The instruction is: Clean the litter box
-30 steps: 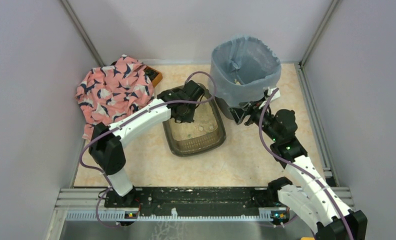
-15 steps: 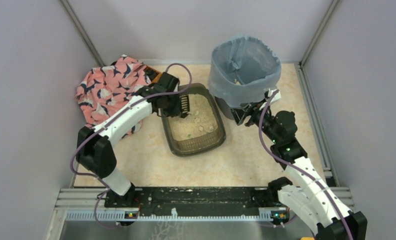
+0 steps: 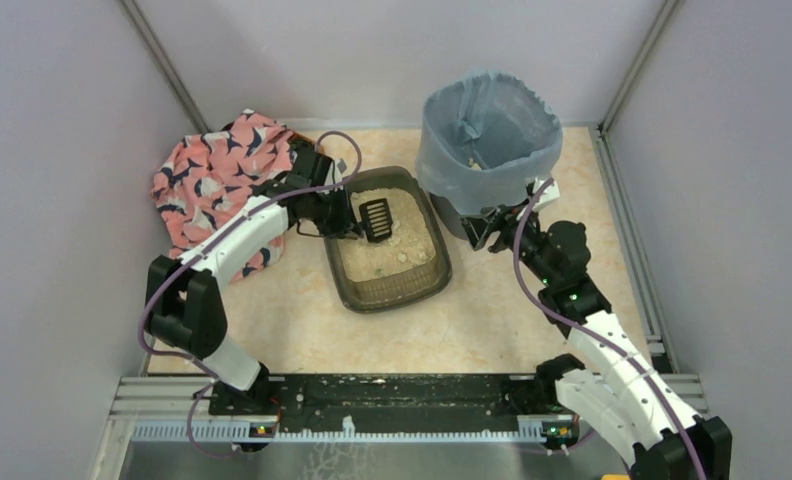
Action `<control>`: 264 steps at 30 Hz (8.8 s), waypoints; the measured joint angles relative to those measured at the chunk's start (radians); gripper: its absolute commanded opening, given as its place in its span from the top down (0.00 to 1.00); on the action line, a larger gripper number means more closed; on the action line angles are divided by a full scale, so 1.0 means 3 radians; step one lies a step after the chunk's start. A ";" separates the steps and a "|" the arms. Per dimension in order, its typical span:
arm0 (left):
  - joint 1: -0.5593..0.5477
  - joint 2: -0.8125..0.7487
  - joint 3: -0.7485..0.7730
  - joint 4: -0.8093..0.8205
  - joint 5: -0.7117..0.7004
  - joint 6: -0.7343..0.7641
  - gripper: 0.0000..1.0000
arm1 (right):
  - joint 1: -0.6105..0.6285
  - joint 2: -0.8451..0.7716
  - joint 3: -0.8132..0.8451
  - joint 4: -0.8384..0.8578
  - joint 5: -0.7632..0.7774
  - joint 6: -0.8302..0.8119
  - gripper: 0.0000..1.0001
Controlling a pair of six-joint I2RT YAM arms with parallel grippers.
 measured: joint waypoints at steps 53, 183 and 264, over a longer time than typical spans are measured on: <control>0.0451 0.0020 -0.1293 0.2155 0.1961 -0.1050 1.00 | 0.0000 0.0251 -0.0125 0.0120 0.0031 0.0003 0.34; 0.0547 0.0210 0.0608 0.2688 0.1881 -0.2370 1.00 | 0.0000 0.0509 -0.0118 0.0333 -0.0192 0.0102 0.35; -0.0342 -0.1490 -0.0234 0.1124 0.0573 0.0254 1.00 | 0.0000 0.0234 -0.0126 0.0252 -0.0387 -0.0001 0.29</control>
